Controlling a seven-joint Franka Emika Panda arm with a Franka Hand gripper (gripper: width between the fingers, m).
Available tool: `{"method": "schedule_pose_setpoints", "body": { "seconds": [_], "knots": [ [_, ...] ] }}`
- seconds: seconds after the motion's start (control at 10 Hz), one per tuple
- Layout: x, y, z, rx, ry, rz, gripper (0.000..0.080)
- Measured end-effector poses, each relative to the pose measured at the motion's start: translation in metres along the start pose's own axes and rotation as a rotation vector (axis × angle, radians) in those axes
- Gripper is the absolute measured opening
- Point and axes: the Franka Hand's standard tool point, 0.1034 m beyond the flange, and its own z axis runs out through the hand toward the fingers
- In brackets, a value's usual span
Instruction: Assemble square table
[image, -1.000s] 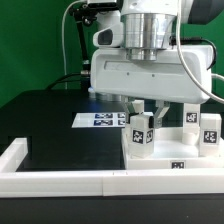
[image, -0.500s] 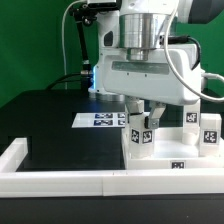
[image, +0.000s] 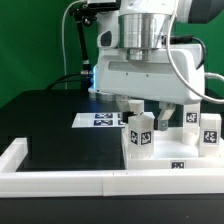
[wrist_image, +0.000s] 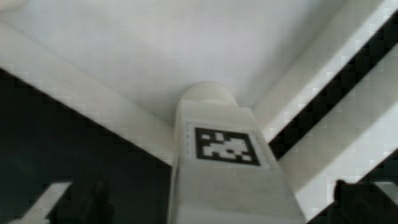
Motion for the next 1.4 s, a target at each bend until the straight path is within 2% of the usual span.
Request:
{"method": "schedule_pose_setpoints", "body": {
  "seconds": [0.5,0.8,1.2,1.4],
  "knots": [
    [0.0013,0.0022,0.0006,-0.001,-0.002,-0.539,0.0649],
    [0.0052,0.0032,-0.0012,-0.004,0.0,-0.739,0.0649],
    [0.0054,0.0028,-0.0013,-0.024,0.003,-0.953,0.0649],
    [0.0056,0.0037,-0.0009,-0.025,0.002,-0.951,0.0363]
  ]
}}
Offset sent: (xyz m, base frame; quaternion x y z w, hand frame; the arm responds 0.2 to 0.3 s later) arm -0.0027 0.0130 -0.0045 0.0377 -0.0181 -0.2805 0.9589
